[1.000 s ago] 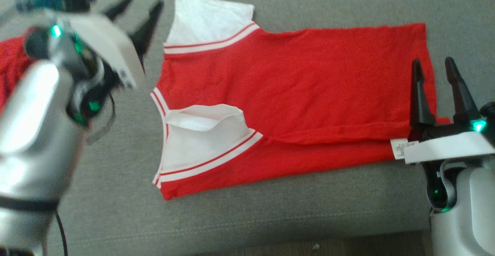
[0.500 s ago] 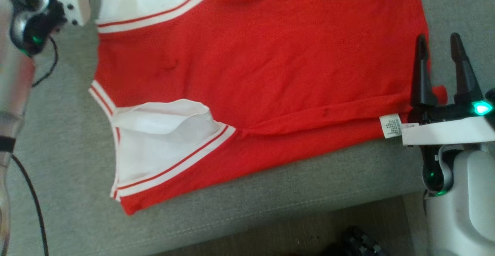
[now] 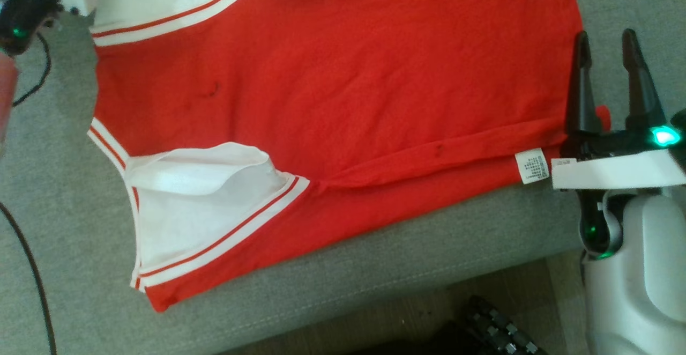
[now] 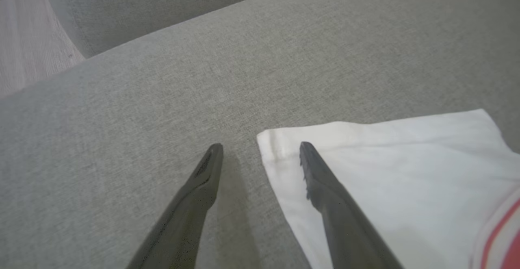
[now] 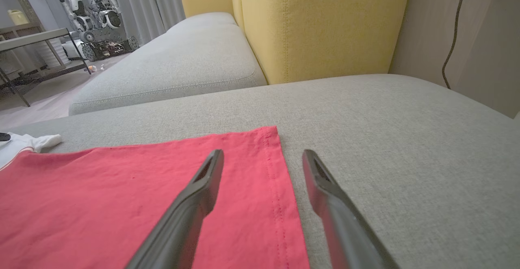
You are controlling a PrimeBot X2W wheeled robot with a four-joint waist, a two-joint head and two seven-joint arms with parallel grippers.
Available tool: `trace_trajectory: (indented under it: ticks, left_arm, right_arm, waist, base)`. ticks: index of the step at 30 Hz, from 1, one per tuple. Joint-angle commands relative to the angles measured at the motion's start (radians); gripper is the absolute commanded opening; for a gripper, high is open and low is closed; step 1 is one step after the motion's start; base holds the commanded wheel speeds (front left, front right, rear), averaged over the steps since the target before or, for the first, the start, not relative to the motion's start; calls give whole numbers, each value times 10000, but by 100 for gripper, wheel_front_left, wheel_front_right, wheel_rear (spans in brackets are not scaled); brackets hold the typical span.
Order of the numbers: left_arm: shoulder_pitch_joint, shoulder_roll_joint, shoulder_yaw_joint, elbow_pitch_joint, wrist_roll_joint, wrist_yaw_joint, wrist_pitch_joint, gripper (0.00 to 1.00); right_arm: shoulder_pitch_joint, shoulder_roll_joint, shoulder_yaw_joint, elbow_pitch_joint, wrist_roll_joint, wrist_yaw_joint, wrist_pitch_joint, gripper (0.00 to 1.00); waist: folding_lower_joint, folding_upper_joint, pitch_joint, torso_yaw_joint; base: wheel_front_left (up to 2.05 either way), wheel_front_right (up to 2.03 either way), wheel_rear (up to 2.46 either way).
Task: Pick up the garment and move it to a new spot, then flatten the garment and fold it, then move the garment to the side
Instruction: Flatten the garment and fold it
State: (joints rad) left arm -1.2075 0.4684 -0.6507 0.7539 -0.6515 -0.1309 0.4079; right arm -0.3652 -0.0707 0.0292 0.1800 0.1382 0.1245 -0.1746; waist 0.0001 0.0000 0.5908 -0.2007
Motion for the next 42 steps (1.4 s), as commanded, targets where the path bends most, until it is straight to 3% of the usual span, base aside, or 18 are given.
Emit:
trace_trajectory:
  ticks: [1,2,4,8,10,13,14,20,30,36,42]
  left_arm:
    - [-507,531,220,-133,84,5,-53,100]
    - [-545,561,188,-65,94,5,-47,97]
    - [-623,615,78,66,119,4,47,77]
    - [-774,676,-12,175,56,4,79,68]
    - [-820,678,-115,191,-96,3,204,58]
    - [-746,696,-378,87,-458,3,540,11]
    - [-714,725,-469,12,-618,3,662,0]
    - [-736,1115,-769,-262,-934,3,482,0]
    - [-941,832,-694,-297,-1083,3,-736,0]
    - [-986,851,-933,-594,-1308,2,-916,0]
    - [-1069,966,-1184,-815,-1368,2,-1005,0]
  right_arm:
    - [-18,88,239,-232,138,62,-91,100]
    - [-43,95,277,-213,141,62,-99,100]
    - [-95,108,328,-188,158,62,-116,100]
    - [-165,120,375,-158,193,62,-133,100]
    - [-210,124,385,-134,204,62,-147,100]
    - [-266,129,383,-77,203,62,-147,100]
    - [-296,125,392,-66,194,62,-131,100]
    - [-809,-9,356,86,-77,62,451,100]
    - [-2889,-25,-177,1450,-799,62,4121,100]
    - [-4141,-73,-829,2728,-1442,62,6280,100]
    - [-5433,-375,-779,3794,-2444,62,7179,100]
  waist:
    - [-1,0,21,-62]
    - [-1,0,35,-95]
    - [-1,0,84,-154]
    - [-1,0,175,-233]
    - [-1,0,232,-268]
    - [-1,0,267,-277]
    - [-1,0,266,-274]
    - [-1,0,52,-195]
    - [-1,0,-453,213]
    - [-1,0,-493,390]
    - [-1,0,-385,462]
  base:
    - [0,0,0]
    - [0,0,0]
    - [0,0,0]
    - [0,0,0]
    - [0,0,0]
    - [0,0,0]
    - [0,0,0]
    - [0,0,0]
    - [0,0,0]
    - [0,0,0]
    - [0,0,0]
